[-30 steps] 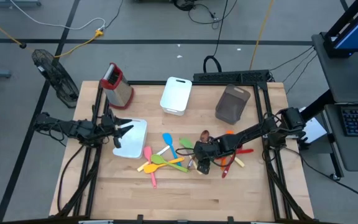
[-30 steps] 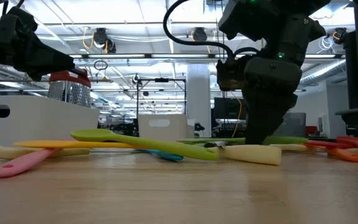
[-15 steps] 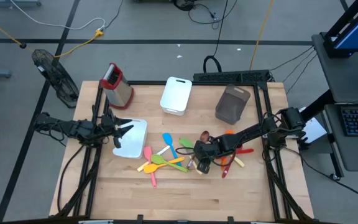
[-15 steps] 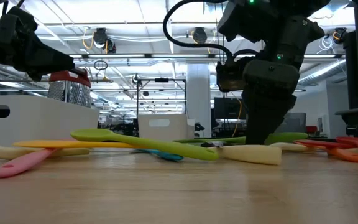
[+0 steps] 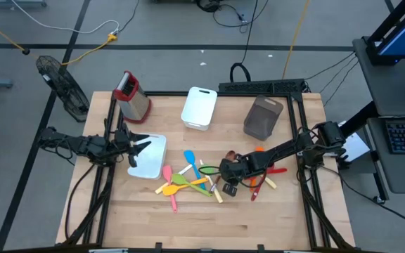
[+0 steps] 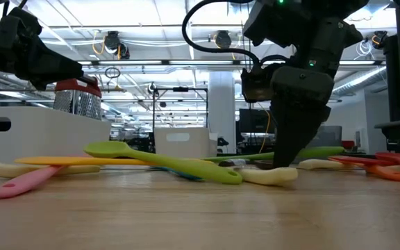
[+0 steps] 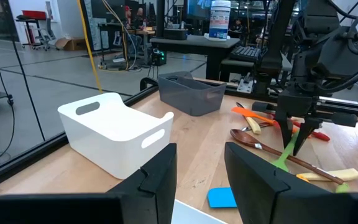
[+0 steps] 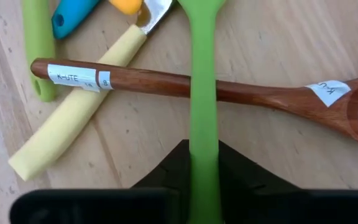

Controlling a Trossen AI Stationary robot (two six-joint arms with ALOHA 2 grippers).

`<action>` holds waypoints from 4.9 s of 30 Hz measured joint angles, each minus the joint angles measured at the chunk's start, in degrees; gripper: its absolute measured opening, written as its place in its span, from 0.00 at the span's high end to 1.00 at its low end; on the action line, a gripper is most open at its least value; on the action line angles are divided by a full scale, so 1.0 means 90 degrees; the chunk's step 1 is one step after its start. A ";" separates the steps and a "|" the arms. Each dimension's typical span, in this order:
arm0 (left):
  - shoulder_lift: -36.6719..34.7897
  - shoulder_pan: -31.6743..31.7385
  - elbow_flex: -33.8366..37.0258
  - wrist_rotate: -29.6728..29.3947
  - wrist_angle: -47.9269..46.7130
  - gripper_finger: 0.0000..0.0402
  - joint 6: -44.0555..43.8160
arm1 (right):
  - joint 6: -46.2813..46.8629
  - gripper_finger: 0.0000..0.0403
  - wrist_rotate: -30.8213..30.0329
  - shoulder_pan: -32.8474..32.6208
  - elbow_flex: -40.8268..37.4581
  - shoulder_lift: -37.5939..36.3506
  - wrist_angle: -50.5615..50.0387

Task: Pick & Place Kitchen Items
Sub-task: Put the green spatula into the black bin, then put the yellow spatula into the black bin

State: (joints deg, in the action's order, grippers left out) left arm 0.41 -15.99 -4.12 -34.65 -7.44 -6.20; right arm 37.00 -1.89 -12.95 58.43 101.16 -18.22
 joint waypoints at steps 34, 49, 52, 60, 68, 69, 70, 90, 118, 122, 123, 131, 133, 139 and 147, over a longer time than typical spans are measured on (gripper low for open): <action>0.0001 0.0000 0.0005 0.0004 0.0036 0.65 -0.0063 | 0.2261 0.90 -0.1927 0.1780 0.0002 -0.4092 -0.4435; 0.0001 0.0000 0.0005 0.0020 0.0036 0.65 -0.0130 | 0.3055 0.89 0.0263 0.4408 0.0002 -0.4173 -0.4198; 0.0001 0.0000 0.0005 0.0029 0.0027 0.65 -0.0231 | 0.3394 0.89 0.0360 0.4786 0.0002 -0.4159 -0.4191; 0.0001 0.0000 0.0002 0.0029 0.0014 0.65 -0.0236 | 0.3932 0.89 0.0413 0.5098 0.0002 -0.3632 -0.3881; 0.0001 0.0000 0.0000 0.0405 0.0000 0.65 -0.0340 | 0.3792 0.88 0.0731 0.5466 0.0002 -0.3034 -0.3912; 0.0001 0.0000 0.0000 0.0500 -0.0002 0.65 -0.0386 | 0.3789 0.88 0.0728 0.5525 0.0002 -0.3008 -0.3911; 0.0001 0.0000 0.0000 0.0585 -0.0002 0.65 -0.0419 | 0.3765 0.88 0.0729 0.5585 0.0002 -0.2982 -0.3908; 0.0000 0.0000 0.0000 0.0857 -0.0007 0.65 -0.0507 | 0.3453 0.73 0.0742 0.5763 0.0002 -0.2912 -0.3665; -0.0001 0.0000 -0.0002 0.0862 -0.0010 0.65 -0.0491 | 0.1808 0.93 0.0774 0.3957 0.0005 -0.4401 -0.3534; 0.0001 0.0000 -0.0002 0.0862 -0.0007 0.65 -0.0495 | 0.1587 0.99 0.0480 0.3279 0.0005 -0.4498 -0.3529; 0.0001 0.0000 -0.0002 0.0862 -0.0007 0.65 -0.0495 | 0.1534 0.99 0.0380 0.3108 0.0005 -0.4518 -0.3527; -0.0001 0.0000 -0.0002 0.0862 -0.0007 0.65 -0.0495 | 0.0902 1.00 -0.0195 0.1770 0.0005 -0.4534 -0.3524; 0.0001 0.0000 -0.0002 0.0862 -0.0007 0.65 -0.0495 | 0.0905 1.00 -0.0351 0.1448 0.0005 -0.4534 -0.3521; 0.0000 0.0000 -0.0002 0.0857 -0.0007 0.65 -0.0464 | 0.0929 1.00 -0.0488 0.0561 0.0005 -0.4523 -0.3433; 0.0001 0.0000 -0.0002 0.0852 -0.0005 0.65 -0.0447 | 0.0712 1.00 -0.1370 -0.0584 -0.0025 -0.4512 -0.3267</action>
State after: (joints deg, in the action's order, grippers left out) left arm 0.43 -15.99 -4.14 -26.98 -7.49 -10.22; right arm 43.41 -14.22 -18.20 58.21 60.56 -47.62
